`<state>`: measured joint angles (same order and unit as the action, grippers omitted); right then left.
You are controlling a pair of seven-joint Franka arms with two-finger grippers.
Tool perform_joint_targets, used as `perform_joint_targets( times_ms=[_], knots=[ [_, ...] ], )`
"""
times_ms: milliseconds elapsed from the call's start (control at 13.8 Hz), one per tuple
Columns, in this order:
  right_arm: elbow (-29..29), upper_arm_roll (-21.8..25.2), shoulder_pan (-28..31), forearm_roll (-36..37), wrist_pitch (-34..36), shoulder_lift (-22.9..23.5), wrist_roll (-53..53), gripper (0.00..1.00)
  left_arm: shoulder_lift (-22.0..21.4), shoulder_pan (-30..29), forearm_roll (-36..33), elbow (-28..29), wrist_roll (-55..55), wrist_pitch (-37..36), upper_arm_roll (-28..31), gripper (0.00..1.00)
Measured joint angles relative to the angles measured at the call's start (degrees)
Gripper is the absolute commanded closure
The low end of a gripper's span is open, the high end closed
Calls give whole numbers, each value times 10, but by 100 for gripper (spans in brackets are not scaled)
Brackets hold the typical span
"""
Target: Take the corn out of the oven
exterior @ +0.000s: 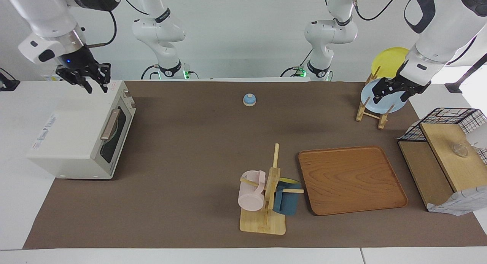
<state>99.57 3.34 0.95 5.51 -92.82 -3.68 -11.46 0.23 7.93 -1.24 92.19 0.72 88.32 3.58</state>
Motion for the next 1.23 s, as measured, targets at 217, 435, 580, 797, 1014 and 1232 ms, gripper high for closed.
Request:
perform_joint_targets(
  times_ms=[217, 435, 580, 797, 1014, 1232],
  knots=[
    [70, 0, -6, 32, -71, 12, -1, 100, 0, 0, 0, 0, 0, 0, 0, 0],
    [123, 1, -6, 56, -116, 22, -1, 100, 0, 0, 0, 0, 0, 0, 0, 0],
    [133, 0, -6, 72, -121, 24, -7, 100, 0, 0, 0, 0, 0, 0, 0, 0],
    [134, -1, -6, 74, -122, 24, -17, 100, 0, 0, 0, 0, 0, 0, 0, 0],
    [135, -1, -8, 75, -125, 27, -16, 100, 0, 0, 0, 0, 0, 0, 0, 0],
    [139, -4, -32, 73, -133, 33, 16, 100, 0, 0, 0, 0, 0, 0, 0, 0]
  ],
)
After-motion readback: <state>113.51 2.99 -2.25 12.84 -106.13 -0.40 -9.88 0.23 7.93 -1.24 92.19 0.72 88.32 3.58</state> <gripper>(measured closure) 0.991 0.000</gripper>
